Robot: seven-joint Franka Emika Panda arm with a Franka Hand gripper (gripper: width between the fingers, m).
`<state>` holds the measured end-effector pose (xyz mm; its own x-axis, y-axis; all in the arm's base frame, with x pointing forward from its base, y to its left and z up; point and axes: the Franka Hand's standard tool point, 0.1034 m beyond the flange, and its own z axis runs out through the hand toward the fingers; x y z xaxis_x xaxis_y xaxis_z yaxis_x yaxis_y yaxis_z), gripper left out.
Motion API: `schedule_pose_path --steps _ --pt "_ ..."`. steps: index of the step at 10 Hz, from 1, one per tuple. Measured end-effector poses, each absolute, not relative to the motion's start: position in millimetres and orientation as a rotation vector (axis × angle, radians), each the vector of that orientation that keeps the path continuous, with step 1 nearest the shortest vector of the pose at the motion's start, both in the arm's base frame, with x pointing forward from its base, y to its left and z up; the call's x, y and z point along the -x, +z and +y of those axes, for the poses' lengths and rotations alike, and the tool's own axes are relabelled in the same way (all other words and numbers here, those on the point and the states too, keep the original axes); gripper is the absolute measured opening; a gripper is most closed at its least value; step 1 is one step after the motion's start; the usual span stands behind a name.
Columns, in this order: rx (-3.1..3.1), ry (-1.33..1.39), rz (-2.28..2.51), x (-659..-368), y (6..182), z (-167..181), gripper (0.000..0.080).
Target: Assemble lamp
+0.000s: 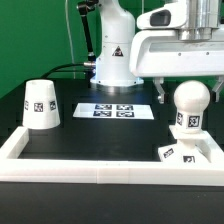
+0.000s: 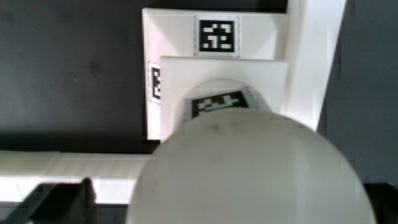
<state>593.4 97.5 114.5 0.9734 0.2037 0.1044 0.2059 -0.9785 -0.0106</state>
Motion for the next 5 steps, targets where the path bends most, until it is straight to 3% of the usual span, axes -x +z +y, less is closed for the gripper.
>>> schedule_pose_path --steps 5 --pt "2.972 -0.171 -1.028 -593.2 113.8 102.2 0.0699"
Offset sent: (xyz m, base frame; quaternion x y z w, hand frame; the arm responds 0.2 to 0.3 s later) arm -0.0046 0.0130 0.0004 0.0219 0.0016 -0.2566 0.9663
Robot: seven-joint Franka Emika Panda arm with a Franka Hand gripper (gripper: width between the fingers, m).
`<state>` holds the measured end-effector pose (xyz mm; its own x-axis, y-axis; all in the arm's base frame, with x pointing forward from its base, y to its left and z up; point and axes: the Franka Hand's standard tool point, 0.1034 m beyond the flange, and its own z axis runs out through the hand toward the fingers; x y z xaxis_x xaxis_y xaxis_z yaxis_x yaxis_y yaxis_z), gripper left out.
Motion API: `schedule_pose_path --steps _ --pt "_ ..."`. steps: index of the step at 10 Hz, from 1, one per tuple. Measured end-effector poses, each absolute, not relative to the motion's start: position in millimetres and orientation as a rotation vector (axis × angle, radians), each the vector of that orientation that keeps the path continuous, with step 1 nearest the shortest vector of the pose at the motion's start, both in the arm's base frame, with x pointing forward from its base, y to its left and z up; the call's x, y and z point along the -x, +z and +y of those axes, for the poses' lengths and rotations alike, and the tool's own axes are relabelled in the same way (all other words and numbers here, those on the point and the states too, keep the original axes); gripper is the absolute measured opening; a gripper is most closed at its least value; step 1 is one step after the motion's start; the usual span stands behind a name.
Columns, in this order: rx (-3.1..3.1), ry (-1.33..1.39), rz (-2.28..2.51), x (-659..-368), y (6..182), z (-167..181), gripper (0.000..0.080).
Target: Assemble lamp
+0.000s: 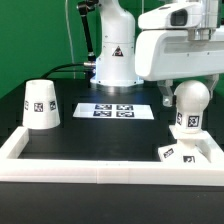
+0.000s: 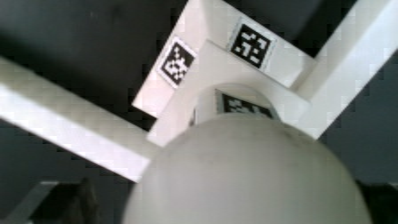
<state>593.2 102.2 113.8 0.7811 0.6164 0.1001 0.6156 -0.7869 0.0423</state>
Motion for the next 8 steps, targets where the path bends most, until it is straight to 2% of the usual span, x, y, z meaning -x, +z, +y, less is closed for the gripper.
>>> schedule_pose_path --steps 4,8 --pt "-2.640 0.139 1.604 -591.1 110.4 107.6 0.0699" --pt "-2.374 0.113 1.929 -592.8 110.3 101.0 0.0699"
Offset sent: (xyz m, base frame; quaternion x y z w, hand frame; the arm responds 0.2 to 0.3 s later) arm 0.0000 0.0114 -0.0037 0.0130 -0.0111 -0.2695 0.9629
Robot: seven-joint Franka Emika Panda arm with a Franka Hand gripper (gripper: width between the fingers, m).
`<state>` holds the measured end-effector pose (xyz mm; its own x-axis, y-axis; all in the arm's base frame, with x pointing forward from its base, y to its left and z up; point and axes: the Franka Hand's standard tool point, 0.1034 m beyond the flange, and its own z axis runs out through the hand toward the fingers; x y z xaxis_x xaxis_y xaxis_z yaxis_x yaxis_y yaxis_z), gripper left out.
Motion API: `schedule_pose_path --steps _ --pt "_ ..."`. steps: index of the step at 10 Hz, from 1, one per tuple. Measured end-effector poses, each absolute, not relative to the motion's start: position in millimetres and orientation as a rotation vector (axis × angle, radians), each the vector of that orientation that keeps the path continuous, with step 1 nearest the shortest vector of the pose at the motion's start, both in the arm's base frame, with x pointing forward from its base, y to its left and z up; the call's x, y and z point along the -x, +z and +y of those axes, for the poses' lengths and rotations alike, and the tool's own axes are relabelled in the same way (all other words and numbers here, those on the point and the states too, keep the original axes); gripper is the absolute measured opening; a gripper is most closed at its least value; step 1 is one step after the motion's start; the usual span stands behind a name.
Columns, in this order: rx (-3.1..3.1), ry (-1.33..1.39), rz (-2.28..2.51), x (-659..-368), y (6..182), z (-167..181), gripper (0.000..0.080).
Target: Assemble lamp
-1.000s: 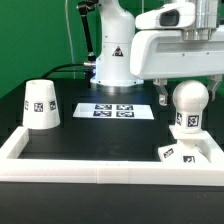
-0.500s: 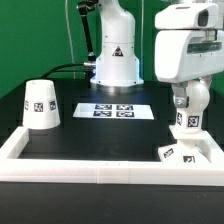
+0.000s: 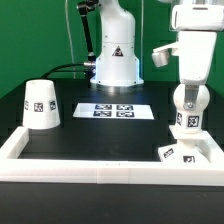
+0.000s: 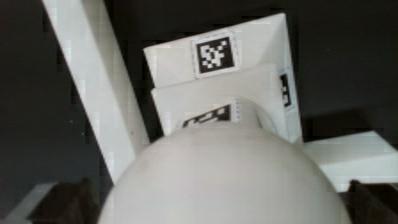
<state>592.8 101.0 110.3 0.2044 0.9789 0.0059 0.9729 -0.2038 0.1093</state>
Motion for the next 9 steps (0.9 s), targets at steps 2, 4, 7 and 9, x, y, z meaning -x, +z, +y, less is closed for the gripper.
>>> schedule_pose_path --steps 2,4,7,9 --pt "-2.256 0.097 2.046 -593.2 110.2 98.5 0.0699" --pt "-2.125 0.073 2.156 -593.1 109.5 97.9 0.0699" --pt "-2.098 0.065 2.175 -593.1 108.9 97.1 0.0573" --pt "-2.101 0.065 2.172 -593.2 108.9 96.7 0.0576"
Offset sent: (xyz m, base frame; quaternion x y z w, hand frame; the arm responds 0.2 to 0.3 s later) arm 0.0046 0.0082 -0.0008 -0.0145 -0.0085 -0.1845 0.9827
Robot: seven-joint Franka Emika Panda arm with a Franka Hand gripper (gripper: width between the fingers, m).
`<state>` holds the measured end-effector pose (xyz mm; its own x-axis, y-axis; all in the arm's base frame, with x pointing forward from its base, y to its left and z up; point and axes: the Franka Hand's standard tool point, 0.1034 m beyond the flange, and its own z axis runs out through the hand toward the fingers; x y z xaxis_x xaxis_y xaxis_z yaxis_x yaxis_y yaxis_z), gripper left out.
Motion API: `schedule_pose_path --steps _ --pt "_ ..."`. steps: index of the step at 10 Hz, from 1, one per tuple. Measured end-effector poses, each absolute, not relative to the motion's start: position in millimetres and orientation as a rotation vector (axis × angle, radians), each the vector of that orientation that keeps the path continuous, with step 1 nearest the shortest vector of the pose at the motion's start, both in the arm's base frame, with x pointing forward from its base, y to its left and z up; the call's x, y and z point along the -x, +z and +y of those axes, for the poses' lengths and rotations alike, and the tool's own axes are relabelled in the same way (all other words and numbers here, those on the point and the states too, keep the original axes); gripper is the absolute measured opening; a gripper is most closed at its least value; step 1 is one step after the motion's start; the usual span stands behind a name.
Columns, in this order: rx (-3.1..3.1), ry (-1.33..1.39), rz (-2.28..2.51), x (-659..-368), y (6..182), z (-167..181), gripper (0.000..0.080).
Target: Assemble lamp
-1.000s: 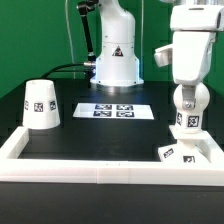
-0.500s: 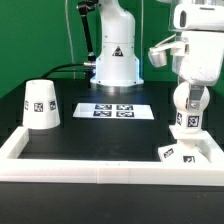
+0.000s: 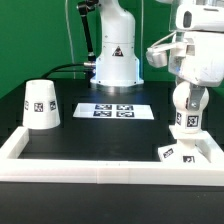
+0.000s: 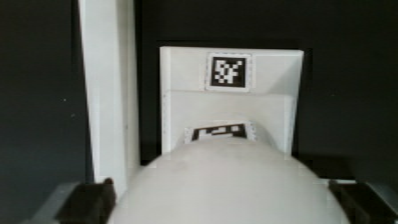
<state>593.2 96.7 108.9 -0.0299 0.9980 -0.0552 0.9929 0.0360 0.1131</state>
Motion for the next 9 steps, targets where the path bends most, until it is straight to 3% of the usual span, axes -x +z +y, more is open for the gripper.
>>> schedule_pose_path --steps 2,9 --pt "-2.188 0.071 2.088 -594.2 109.0 89.9 0.0576" --pt "-2.826 0.134 1.147 -594.3 110.0 90.9 0.0579"
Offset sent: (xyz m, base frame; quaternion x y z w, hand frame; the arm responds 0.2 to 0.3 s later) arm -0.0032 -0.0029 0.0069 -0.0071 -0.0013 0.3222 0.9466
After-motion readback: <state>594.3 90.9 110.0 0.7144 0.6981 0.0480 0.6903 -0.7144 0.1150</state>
